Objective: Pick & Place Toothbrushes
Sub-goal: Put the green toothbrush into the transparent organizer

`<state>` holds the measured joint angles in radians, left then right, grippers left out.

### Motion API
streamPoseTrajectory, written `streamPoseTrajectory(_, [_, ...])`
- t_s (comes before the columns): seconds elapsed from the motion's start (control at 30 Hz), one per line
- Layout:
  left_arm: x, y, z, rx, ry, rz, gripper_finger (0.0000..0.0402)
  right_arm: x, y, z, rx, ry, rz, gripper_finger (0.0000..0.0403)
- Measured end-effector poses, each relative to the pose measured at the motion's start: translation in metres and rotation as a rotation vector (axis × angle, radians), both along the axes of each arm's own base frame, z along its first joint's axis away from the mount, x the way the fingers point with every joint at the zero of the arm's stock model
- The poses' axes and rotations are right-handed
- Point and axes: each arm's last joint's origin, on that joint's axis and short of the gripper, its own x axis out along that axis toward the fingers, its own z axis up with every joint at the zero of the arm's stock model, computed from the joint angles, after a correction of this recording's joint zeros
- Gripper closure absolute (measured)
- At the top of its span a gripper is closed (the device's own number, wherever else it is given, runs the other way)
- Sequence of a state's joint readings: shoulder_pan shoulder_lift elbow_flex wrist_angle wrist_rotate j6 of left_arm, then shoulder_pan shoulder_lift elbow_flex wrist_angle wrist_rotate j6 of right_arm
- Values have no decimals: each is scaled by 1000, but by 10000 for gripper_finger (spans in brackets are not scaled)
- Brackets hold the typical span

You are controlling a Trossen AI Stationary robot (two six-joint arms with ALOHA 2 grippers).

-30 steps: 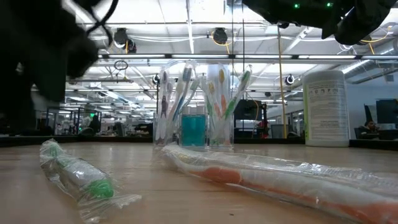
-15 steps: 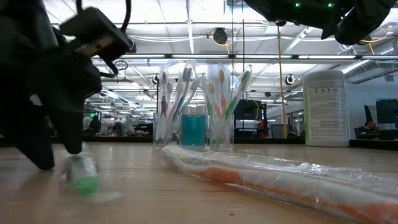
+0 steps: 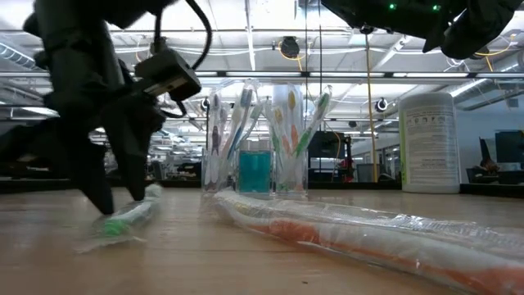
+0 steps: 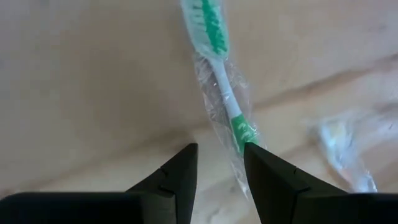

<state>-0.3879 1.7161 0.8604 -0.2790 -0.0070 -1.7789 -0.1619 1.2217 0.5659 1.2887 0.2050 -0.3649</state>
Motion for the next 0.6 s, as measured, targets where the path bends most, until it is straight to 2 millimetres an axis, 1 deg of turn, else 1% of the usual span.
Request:
streamPoseTrajectory(0.13, [5, 13, 0, 28, -10, -41, 261, 0, 0, 0, 19, -9, 13, 227])
streamPoseTrajectory(0.33, [8, 27, 0, 34, -7, -161, 261, 0, 0, 0, 22, -10, 14, 227])
streamPoseTrajectory(0.47, [7, 39, 1, 34, 15, -208, 261, 0, 0, -1, 33, -4, 20, 227])
streamPoseTrajectory(0.6, [1, 53, 5, 77, 65, -257, 261, 1, 0, -2, 44, 4, 24, 227])
